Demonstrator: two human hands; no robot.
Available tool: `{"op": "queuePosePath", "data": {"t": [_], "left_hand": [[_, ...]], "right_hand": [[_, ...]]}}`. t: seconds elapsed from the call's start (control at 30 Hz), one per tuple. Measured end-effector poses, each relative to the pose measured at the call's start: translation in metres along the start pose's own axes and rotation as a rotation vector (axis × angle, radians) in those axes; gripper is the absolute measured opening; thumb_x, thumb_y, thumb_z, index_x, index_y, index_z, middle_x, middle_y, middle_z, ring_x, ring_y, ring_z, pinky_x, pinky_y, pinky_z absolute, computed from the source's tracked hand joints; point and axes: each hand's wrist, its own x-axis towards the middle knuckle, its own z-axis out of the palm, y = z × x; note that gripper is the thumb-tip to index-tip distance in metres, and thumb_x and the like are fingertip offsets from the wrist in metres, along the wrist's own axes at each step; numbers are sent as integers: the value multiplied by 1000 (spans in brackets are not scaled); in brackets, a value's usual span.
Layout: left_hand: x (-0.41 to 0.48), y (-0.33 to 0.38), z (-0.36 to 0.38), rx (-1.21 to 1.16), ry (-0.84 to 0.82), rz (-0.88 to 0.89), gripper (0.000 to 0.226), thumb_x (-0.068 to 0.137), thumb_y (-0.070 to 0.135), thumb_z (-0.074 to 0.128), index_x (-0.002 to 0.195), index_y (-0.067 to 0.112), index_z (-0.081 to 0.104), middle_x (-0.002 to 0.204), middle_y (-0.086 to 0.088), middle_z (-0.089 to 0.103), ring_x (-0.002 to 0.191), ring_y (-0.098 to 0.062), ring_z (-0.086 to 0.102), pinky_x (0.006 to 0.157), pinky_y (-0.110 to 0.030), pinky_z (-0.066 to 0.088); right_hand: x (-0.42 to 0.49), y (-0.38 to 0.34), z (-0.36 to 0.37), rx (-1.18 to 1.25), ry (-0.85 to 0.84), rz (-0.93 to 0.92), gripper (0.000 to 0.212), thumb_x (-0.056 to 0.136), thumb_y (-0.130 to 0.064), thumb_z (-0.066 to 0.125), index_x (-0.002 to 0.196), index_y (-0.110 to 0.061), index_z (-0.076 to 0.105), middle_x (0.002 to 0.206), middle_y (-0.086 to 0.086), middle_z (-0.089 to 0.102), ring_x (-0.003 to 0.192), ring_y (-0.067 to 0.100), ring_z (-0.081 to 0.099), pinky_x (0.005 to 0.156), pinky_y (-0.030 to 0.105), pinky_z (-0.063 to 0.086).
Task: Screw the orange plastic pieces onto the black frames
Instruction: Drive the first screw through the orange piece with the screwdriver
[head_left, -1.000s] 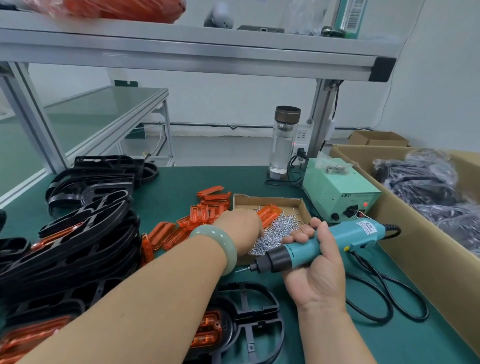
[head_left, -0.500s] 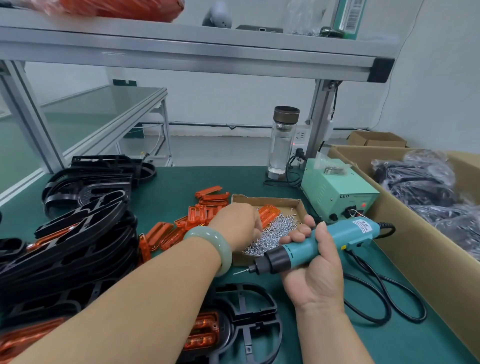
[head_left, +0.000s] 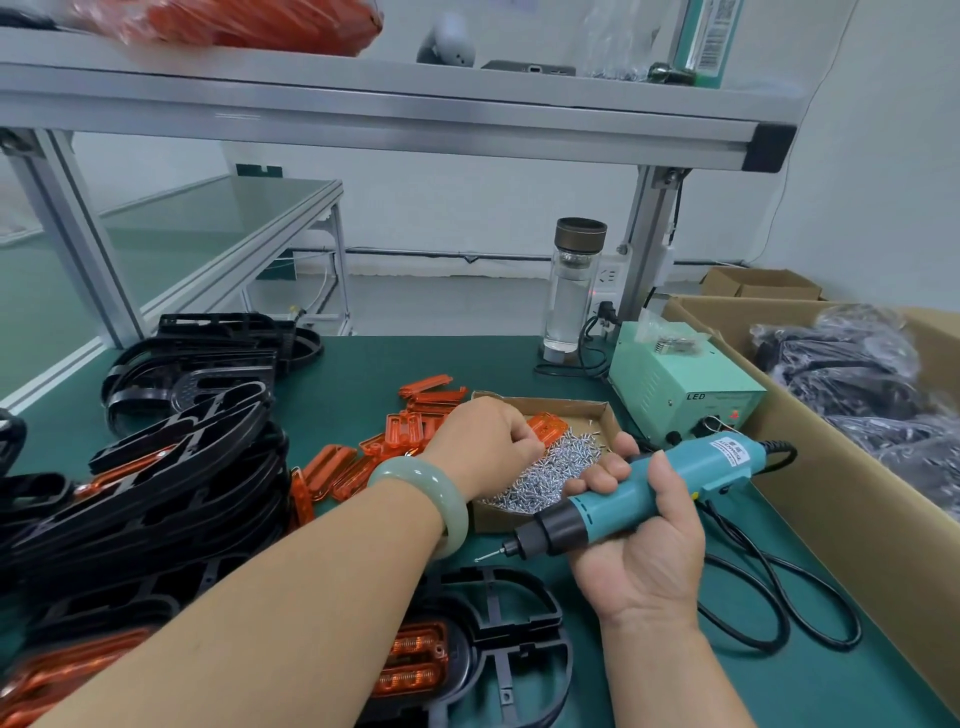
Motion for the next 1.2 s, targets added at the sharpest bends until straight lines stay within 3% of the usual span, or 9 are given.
{"op": "queuePosePath", "data": {"t": [0.17, 0.3, 0.47, 0.57, 0.73, 0.9, 1.2], "left_hand": [[-3, -1, 0, -260, 69, -115, 20, 86, 21, 65, 69, 31, 62, 71, 7, 68, 73, -9, 68, 71, -26, 55], [-10, 2, -4, -682, 154, -265, 12, 86, 13, 64, 77, 21, 67, 73, -1, 68, 61, -8, 64, 50, -17, 50], [-42, 7, -22, -1059, 298, -315, 8, 84, 7, 67, 78, 12, 66, 61, -3, 66, 52, -9, 58, 45, -17, 47], [-77, 5, -27, -1087, 374, -274, 9, 87, 14, 65, 78, 14, 68, 62, 2, 68, 54, -8, 60, 47, -17, 48], [-130, -9, -22, -1067, 467, -259, 22, 87, 11, 62, 79, 28, 73, 70, 1, 70, 62, -8, 63, 55, -20, 50], [-149, -10, -7, -1353, 384, -392, 11, 88, 5, 58, 91, 8, 69, 71, -8, 70, 59, -12, 65, 48, -18, 51], [-153, -7, 3, -1711, 103, -467, 18, 88, 7, 53, 102, -1, 62, 79, -17, 71, 63, -21, 70, 47, -21, 54]], "right_hand": [[-1, -1, 2, 18, -57, 25, 30, 79, -31, 54, 101, -11, 55, 71, 0, 50, 58, 13, 50, 70, 30, 41], [-1, 1, 5, 21, -82, 29, 25, 83, -29, 55, 105, -16, 56, 75, 1, 54, 63, 13, 54, 70, 29, 48], [-4, 2, 7, 13, -85, -47, 14, 83, -27, 57, 97, -23, 56, 72, -6, 56, 62, 8, 57, 74, 27, 49], [-7, 2, 5, 14, -88, -48, 9, 85, -23, 57, 92, -21, 53, 69, -7, 52, 57, 6, 53, 64, 24, 52], [-14, -1, 5, 21, -105, -70, 10, 86, -30, 56, 89, -20, 54, 68, -9, 49, 56, 5, 50, 64, 24, 51], [-19, 1, 10, 66, -86, -86, 10, 86, -29, 56, 86, -20, 53, 67, -9, 48, 56, 4, 51, 64, 22, 52], [-22, 1, 13, 115, -106, -67, 12, 86, -34, 55, 88, -22, 52, 68, -11, 48, 57, 2, 53, 65, 21, 53]]}}
